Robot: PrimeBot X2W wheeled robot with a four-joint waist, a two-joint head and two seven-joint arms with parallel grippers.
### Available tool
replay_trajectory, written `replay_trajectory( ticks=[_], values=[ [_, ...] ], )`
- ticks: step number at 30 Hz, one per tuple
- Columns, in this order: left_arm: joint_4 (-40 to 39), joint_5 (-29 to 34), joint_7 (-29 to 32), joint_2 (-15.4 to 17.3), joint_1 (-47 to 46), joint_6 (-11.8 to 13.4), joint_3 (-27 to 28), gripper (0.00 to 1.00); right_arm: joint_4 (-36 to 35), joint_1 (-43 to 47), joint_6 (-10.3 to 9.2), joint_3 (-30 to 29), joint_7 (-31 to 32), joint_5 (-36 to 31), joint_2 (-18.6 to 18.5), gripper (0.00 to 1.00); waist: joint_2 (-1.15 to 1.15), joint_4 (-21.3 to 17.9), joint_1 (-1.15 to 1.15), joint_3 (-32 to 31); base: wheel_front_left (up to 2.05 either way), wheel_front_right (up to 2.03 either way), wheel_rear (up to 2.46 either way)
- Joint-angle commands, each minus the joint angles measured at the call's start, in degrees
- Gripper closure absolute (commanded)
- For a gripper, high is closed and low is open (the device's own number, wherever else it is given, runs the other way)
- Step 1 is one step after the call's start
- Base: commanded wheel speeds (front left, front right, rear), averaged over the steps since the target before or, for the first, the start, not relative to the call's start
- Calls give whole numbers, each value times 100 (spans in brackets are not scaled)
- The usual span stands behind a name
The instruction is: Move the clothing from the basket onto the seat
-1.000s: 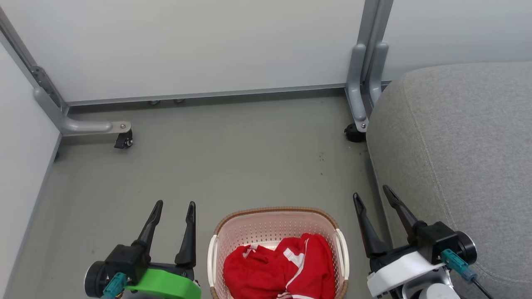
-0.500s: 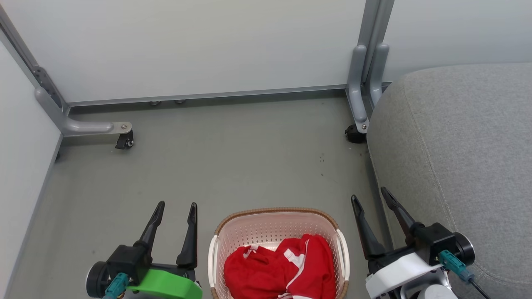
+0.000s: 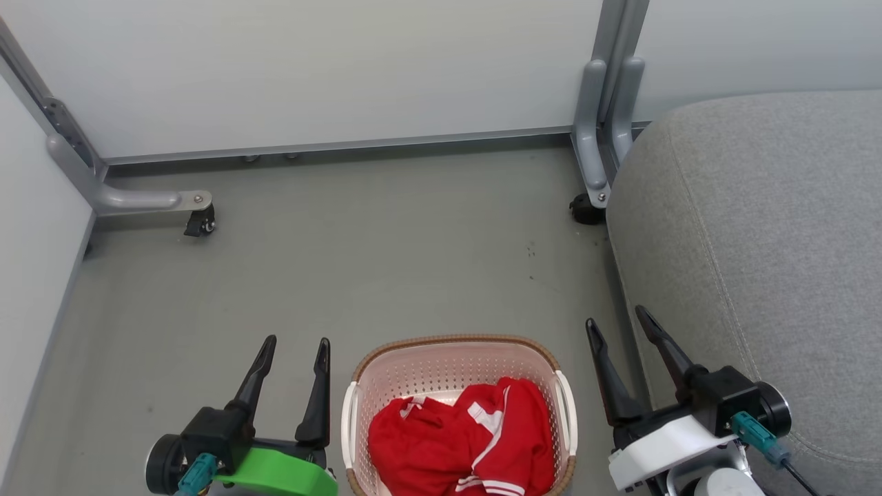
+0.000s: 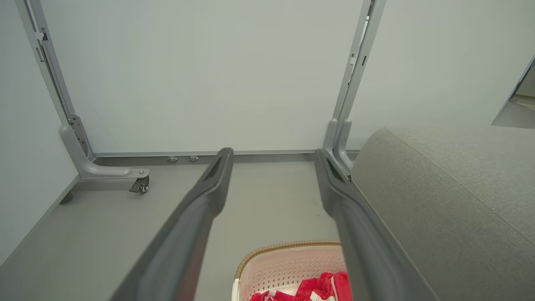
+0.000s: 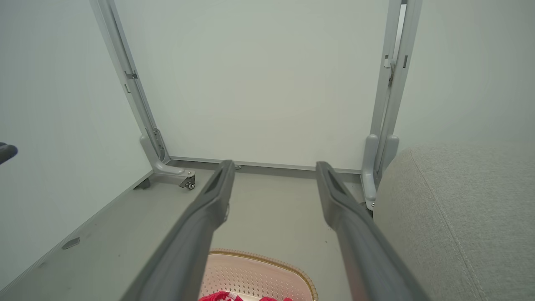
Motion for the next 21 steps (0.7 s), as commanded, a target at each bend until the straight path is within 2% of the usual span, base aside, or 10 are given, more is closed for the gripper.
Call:
replay_trajectory(
  ticks=[1,12,21],
  values=[
    [-5,16,-2,35,11,-25,-13,0,-38,-76,0,-26,-19,-44,-17,0,0,-77,0,109,0,0,0],
    [209,317,1,53,-753,-27,-270,0,-427,-497,0,-499,-19,-100,-107,0,0,-511,0,1365,0,0,0],
    [877,415,1,493,-1897,-27,-1013,0,-828,-1240,0,-853,-19,-55,-44,0,0,-822,0,2878,0,0,0]
  ],
)
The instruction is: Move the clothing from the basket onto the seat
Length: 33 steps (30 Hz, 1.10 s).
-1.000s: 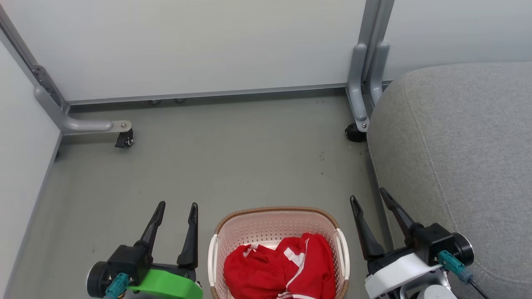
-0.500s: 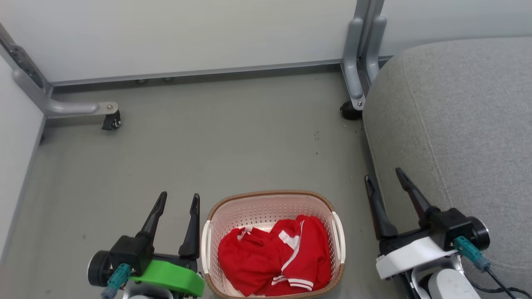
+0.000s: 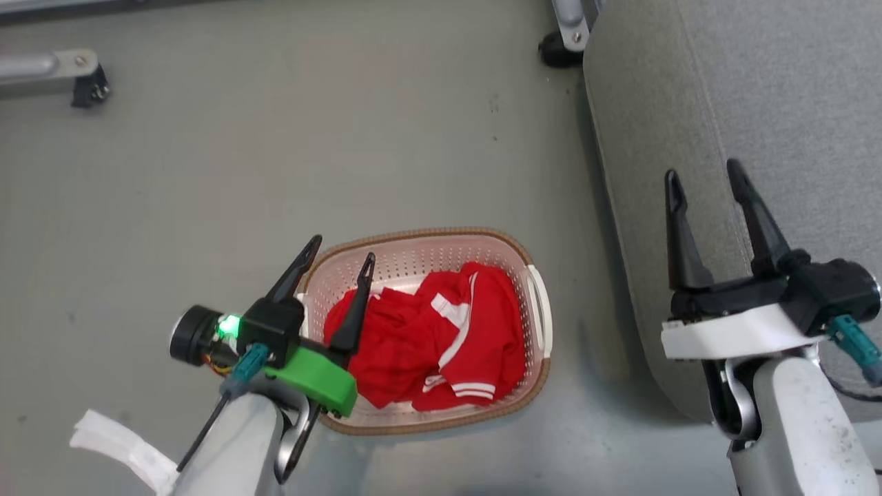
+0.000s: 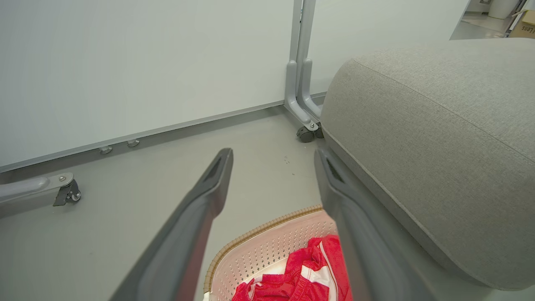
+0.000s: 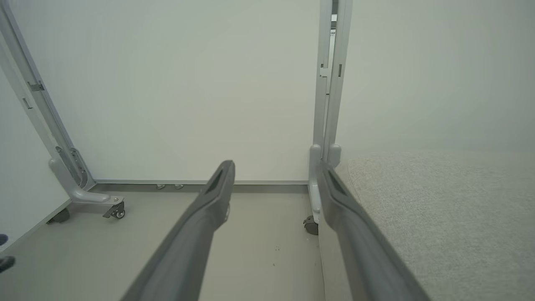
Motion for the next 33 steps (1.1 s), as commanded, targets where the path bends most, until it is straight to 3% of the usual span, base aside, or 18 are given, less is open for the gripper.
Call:
replay_trajectory(
  ticks=[1,3,9,17,25,33],
  values=[
    [147,48,4,157,-331,-26,-144,0,-88,-236,0,-22,-19,-16,39,0,0,-372,0,1205,0,0,0],
    [581,-136,3,364,-840,-26,-564,0,-225,-539,0,-24,-19,-48,54,0,0,-454,0,1691,0,0,0],
    [1595,-362,4,826,-1790,-26,-1747,0,-398,-991,0,52,-19,0,78,0,0,-623,0,2381,0,0,0],
    [2747,-965,389,1092,-2939,-22,-3507,0,-596,-1289,0,75,-19,381,100,0,0,-962,0,2922,0,0,0],
    [3374,-894,492,1227,-3960,-22,-4615,0,-704,-1343,0,315,-19,426,101,0,0,-1183,0,3384,0,0,0],
    [3736,-1008,889,1156,-4488,-22,-5221,0,-711,-1449,0,477,-19,479,99,0,0,-1295,0,3663,0,0,0]
  ],
)
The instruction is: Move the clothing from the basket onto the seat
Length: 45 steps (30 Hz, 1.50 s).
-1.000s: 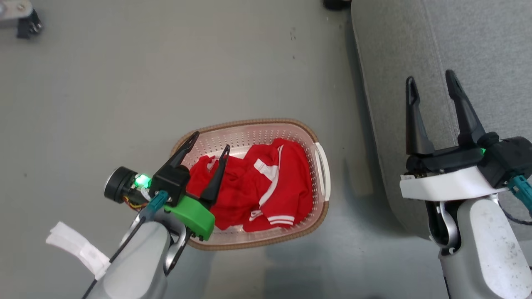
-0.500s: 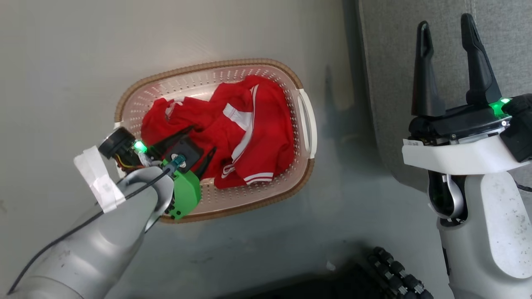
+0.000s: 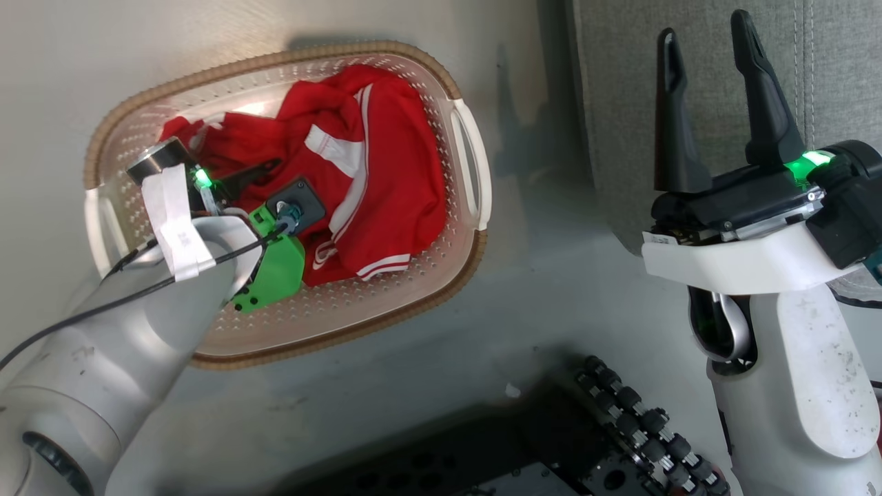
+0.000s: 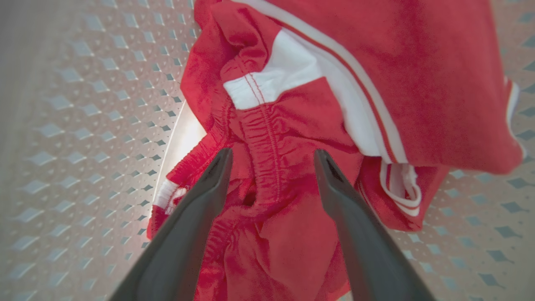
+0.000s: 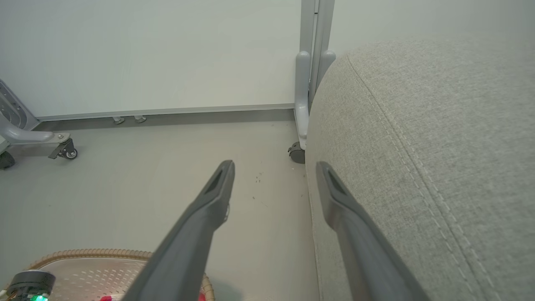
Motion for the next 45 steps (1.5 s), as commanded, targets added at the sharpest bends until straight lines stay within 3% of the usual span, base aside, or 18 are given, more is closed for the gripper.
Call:
replay_trajectory(
  ticks=[1,6,10,17,21,23,34,45],
  values=[
    [4,-88,76,12,-189,-16,-30,0,7,-119,0,39,-19,30,3,0,0,-158,-1,180,0,0,0],
    [142,-70,548,55,-371,-16,-124,0,15,-166,0,121,-19,72,3,0,0,-204,-1,285,0,0,0],
    [126,-451,995,21,-251,-16,-138,0,9,-208,0,198,-19,112,2,0,0,-263,-1,366,0,0,0],
    [-353,-893,1628,257,-152,-16,-139,0,-2,-229,0,258,-19,81,2,0,0,-343,-1,494,0,0,0],
    [-417,-1022,1379,337,-315,-16,-141,3,-10,-258,0,255,-19,62,1,0,0,-325,-1,551,0,0,0],
    [-403,-1114,1328,316,-298,-16,-143,100,5,-256,0,259,-19,46,2,0,0,-316,-1,552,0,0,0],
    [-582,-2120,799,331,39,-16,-141,100,115,-231,0,202,-19,100,2,0,0,-271,-1,24,0,0,0],
    [-828,-3448,-214,73,728,-16,-65,100,329,215,0,34,-19,-226,-3,0,0,125,-1,-1359,0,0,0]
  ],
)
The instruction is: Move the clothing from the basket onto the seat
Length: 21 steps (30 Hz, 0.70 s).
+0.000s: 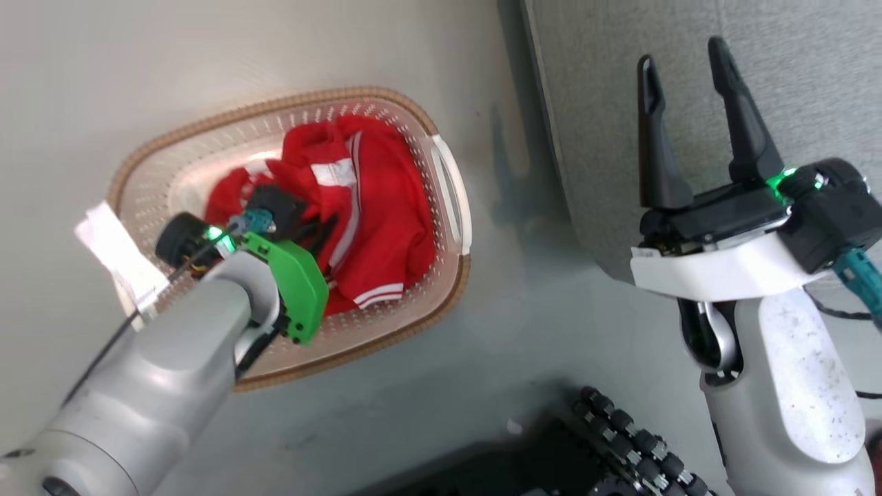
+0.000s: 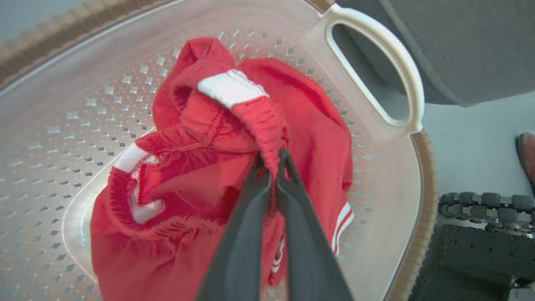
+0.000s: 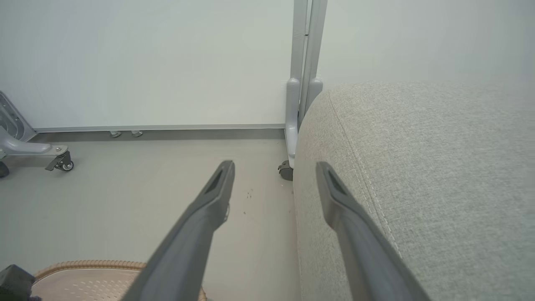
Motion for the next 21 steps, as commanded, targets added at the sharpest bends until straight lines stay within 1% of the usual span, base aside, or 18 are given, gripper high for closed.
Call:
replay_trajectory(
  ticks=[1,4,8,10,12,17,21],
  values=[
    [-57,-164,-144,-42,190,-15,10,100,51,146,0,-7,-19,-71,-11,0,0,311,0,-813,0,0,0],
    [-294,-575,-407,-106,462,-15,47,100,142,317,0,-3,-19,-170,-13,0,0,448,0,-1336,0,0,0],
    [-695,-1081,-641,-97,875,-15,189,100,268,609,0,25,-19,-278,-14,0,0,588,0,-2056,0,0,0],
    [-810,-1173,-700,-75,1087,-15,365,100,357,803,0,38,-19,-327,-16,0,0,636,0,-2458,0,0,0],
    [-963,-1053,-727,-95,1251,-15,741,100,422,999,0,43,-19,-354,-16,0,0,686,0,-2817,0,0,0],
    [-1409,-375,-707,-291,2092,-10,1883,100,582,1464,0,88,-19,-413,-15,0,0,787,0,-3673,0,0,0],
    [-1744,199,-708,-519,2638,-2,2688,100,654,1707,0,140,-19,-433,-15,0,0,814,0,-4097,0,0,0]
  ],
)
